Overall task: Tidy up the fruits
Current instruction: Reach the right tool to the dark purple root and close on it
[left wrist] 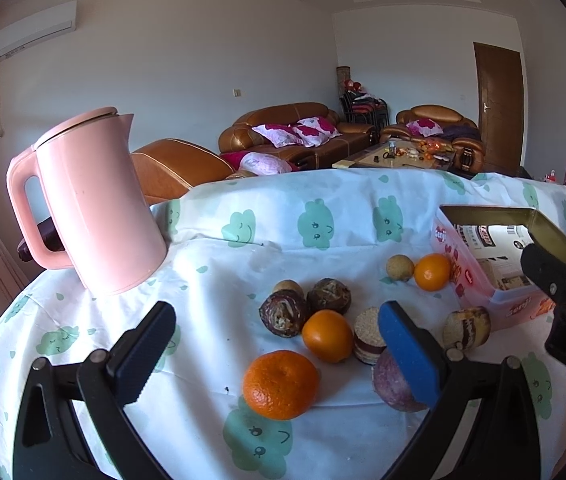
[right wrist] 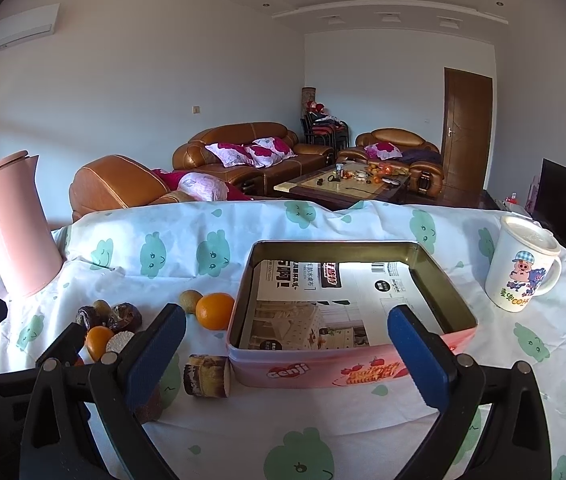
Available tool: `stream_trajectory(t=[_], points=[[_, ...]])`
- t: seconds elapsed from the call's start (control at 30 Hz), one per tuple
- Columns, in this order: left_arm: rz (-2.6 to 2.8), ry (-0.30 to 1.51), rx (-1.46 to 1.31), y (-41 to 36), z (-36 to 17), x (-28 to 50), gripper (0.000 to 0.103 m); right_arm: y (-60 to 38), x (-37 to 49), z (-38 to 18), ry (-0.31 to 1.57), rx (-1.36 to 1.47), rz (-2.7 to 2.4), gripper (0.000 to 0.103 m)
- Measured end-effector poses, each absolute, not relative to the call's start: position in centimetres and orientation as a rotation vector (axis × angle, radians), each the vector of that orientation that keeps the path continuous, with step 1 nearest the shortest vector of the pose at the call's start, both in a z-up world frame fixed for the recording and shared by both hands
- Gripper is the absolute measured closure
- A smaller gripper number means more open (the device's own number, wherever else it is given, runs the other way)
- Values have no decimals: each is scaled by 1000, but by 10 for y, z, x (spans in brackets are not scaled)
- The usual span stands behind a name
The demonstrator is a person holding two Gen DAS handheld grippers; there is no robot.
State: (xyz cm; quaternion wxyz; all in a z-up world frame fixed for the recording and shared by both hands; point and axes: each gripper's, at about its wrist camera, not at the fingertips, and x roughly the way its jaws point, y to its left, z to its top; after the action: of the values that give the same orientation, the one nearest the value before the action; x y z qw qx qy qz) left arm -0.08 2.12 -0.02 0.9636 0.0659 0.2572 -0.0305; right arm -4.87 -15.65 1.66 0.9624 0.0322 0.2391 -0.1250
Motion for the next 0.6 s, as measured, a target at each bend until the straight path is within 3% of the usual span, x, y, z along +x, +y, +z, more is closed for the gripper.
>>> stream_trajectory(t=[0.4,0.43,0.47,0.53,0.6], points=[[-46,571,83,82,5,7,0,-189,-80,2,607,243,-57,4],[-43,580,79,87,4,8,0,-187,-80,-1,626,241,-41,14],[-44,586,74,90,3,8,0,-185,-79,-4,648,238,-36,30],[-52,602,61,95,1,11,0,-184,-76,-10,693,235,-19,49],[-62,613,36,101,1,12,0,-182,-73,-15,727,245,7,51]])
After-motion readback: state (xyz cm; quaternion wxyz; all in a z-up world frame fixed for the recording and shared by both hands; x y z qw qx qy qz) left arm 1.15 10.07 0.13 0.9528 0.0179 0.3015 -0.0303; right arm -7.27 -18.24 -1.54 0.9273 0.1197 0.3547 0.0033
